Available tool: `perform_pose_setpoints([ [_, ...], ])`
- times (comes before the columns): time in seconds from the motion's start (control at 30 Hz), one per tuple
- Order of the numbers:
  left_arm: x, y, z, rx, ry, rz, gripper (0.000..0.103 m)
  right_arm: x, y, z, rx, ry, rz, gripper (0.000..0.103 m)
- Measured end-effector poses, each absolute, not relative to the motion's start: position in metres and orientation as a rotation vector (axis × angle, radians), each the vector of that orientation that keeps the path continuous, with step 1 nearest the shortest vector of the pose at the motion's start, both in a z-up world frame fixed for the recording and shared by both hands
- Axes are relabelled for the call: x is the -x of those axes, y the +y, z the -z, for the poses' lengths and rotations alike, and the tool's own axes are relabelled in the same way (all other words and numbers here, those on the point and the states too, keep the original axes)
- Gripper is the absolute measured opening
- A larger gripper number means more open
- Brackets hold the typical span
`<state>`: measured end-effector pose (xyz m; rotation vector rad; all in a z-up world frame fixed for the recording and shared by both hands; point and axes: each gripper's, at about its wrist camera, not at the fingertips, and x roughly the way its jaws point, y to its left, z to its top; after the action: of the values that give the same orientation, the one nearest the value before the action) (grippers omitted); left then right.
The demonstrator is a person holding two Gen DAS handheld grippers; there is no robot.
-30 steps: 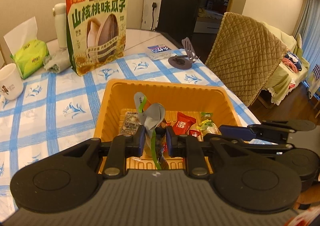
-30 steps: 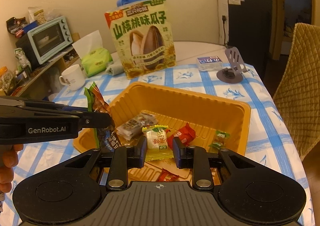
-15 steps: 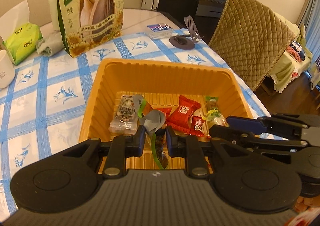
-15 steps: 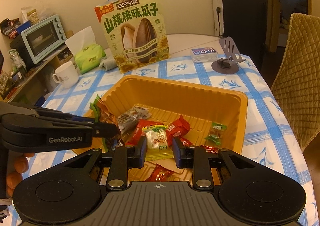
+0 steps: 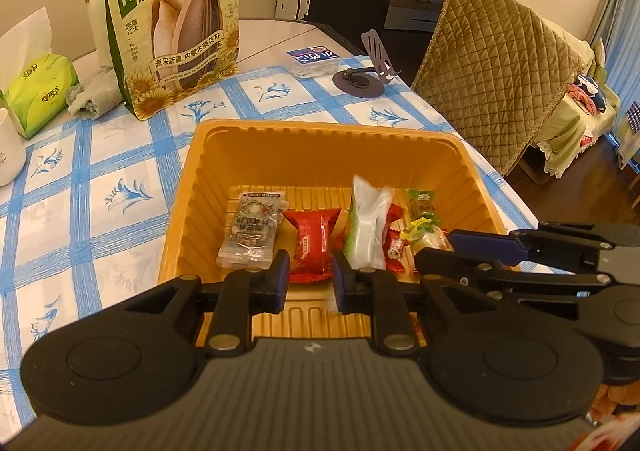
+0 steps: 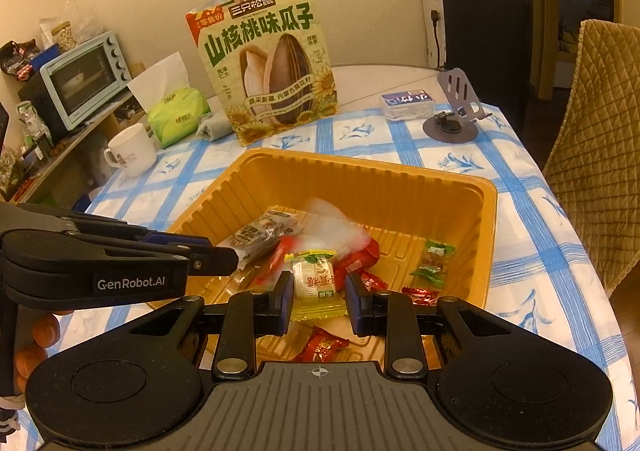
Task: Organize snacks
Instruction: 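Carry both snacks over the orange tray and open both tools to drop them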
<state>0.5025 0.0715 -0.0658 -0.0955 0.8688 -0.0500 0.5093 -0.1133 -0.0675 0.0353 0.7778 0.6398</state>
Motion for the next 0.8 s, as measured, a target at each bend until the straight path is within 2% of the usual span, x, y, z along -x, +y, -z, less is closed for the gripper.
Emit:
perform_pose_setpoints([
  [0.8,-0.501,0.079,0.067,0.105,0.872,0.039,0.021,-0.522,-0.108,0.072,-0.066,0.783,-0.615,0.029],
])
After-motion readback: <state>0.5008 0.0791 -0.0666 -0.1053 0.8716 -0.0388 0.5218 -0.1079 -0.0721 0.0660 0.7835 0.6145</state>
